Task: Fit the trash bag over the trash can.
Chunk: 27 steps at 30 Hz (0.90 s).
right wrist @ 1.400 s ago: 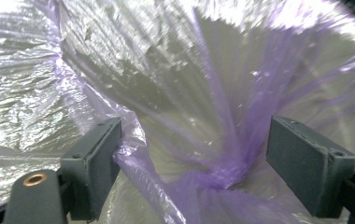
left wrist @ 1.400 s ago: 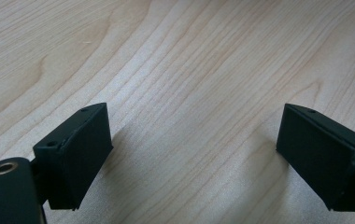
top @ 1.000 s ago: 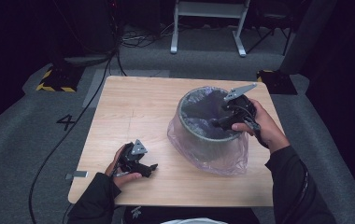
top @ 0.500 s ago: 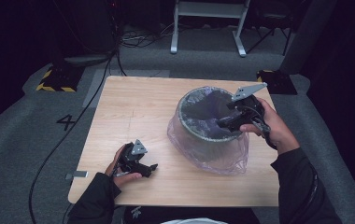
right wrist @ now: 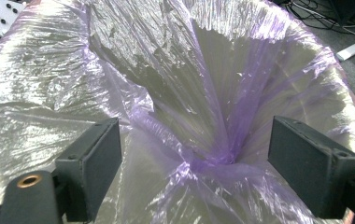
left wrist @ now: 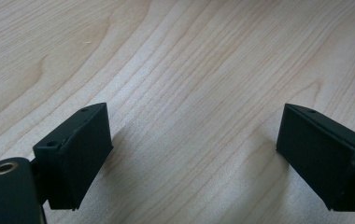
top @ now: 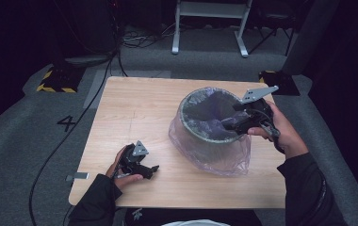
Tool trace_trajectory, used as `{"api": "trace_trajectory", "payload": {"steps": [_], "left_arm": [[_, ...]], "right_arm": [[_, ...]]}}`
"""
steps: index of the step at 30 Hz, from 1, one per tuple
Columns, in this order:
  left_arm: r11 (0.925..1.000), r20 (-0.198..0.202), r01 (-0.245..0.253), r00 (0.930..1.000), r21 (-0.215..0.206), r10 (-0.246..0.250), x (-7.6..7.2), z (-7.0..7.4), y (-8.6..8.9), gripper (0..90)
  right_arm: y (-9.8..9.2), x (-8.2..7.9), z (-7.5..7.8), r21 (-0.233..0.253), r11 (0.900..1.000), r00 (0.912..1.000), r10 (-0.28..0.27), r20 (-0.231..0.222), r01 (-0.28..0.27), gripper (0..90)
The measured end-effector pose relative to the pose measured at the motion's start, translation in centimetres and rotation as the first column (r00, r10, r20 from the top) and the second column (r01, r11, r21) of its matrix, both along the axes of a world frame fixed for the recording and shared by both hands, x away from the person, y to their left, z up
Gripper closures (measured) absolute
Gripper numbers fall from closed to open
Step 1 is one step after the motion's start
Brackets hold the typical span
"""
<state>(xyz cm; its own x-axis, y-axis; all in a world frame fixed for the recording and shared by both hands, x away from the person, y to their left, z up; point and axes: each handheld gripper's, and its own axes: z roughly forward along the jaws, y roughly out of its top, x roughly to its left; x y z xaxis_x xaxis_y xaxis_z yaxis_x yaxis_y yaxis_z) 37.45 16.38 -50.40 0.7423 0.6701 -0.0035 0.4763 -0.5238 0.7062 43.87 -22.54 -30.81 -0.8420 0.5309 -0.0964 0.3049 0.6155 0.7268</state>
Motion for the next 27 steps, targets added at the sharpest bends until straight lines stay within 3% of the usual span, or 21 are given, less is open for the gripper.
{"api": "trace_trajectory", "payload": {"steps": [15, 27], "left_arm": [[1.0000, 0.000, 0.001, 1.0000, 0.000, -0.001, 0.0, 0.0, 0.0, 9.8], [1.0000, 0.000, 0.002, 1.0000, 0.002, -0.002, 0.0, 0.0, 0.0, 9.8]], "right_arm": [[-0.6, -1.2, -0.4, 0.018, 1.000, 0.9965, 0.012, 0.082, -0.014, 16.9], [-1.7, -2.3, -0.7, 0.070, 0.997, 0.9880, 0.000, 0.155, -0.011, 16.5]]}}
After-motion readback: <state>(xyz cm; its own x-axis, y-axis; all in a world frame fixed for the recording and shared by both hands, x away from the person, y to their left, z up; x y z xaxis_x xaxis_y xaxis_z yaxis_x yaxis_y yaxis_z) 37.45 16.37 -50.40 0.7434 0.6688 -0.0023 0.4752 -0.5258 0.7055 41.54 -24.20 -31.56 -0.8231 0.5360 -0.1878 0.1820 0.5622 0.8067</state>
